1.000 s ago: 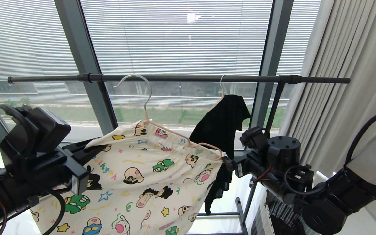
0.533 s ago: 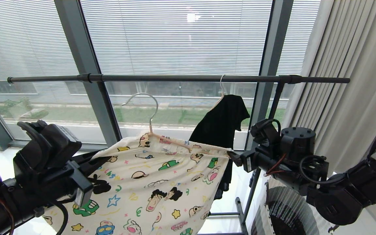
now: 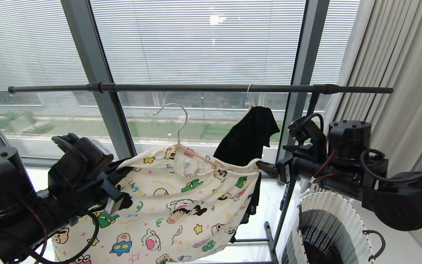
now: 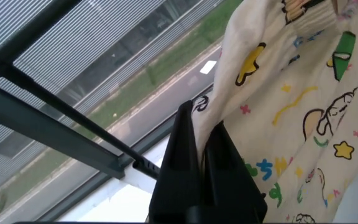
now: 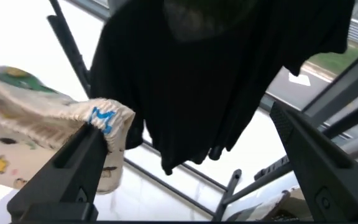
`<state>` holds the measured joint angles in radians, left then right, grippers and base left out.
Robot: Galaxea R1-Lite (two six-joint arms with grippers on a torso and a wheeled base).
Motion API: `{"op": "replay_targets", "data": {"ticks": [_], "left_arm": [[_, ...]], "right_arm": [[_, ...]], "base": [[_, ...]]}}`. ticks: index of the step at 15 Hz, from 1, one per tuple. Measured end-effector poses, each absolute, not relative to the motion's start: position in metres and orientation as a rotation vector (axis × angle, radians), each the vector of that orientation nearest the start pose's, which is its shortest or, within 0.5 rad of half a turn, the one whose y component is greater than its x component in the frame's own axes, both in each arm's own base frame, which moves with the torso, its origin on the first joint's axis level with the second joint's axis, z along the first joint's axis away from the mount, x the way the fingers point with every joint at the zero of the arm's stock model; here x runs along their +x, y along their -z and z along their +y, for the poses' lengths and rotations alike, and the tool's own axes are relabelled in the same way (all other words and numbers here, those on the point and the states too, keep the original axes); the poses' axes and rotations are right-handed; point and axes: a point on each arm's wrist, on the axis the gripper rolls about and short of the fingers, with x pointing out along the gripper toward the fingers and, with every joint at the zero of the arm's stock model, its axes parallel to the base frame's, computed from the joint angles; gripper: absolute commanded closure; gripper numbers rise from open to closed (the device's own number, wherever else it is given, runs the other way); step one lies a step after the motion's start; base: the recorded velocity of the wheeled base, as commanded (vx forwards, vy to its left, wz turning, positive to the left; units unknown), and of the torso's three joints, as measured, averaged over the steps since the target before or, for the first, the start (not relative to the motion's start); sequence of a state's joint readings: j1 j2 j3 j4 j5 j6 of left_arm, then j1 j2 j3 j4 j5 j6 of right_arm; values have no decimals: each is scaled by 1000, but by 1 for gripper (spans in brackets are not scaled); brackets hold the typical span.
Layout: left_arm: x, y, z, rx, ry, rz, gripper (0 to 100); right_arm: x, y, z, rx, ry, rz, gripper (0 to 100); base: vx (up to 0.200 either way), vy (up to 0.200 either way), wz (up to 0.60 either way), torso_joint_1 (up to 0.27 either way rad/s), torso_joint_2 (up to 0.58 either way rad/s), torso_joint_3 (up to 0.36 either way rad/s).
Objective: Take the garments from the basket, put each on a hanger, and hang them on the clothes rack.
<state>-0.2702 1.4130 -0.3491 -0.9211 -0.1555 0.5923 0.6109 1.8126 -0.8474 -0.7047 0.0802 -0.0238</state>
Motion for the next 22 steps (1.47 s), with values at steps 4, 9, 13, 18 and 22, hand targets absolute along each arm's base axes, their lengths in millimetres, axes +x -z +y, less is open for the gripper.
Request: {"op": "replay_targets", "data": {"ticks": [4,9,13,18,22], "left_arm": [[212,-154,-60,554,428,42,100],[206,-155,-72,481,484,39,100],[193,-160,-89,484,582,-13,100],[182,-167,-96,521,637,-74,100],[174,-169,-99,541,690,-109,100]], "right_arm": [[228,-202,197,-91,-896,266,0],[197,-209,192,-227,-1022,304,0],[212,-209,202,-323,-1029,310,0],[237,-207,229,-388,-1067,358,0],[241,-198,237,-424,-1107,380,0]], "base": [[0,0,0,0,0,0],[0,0,0,0,0,0],[0,0,0,0,0,0],[0,0,0,0,0,0],[0,0,0,0,0,0]]}}
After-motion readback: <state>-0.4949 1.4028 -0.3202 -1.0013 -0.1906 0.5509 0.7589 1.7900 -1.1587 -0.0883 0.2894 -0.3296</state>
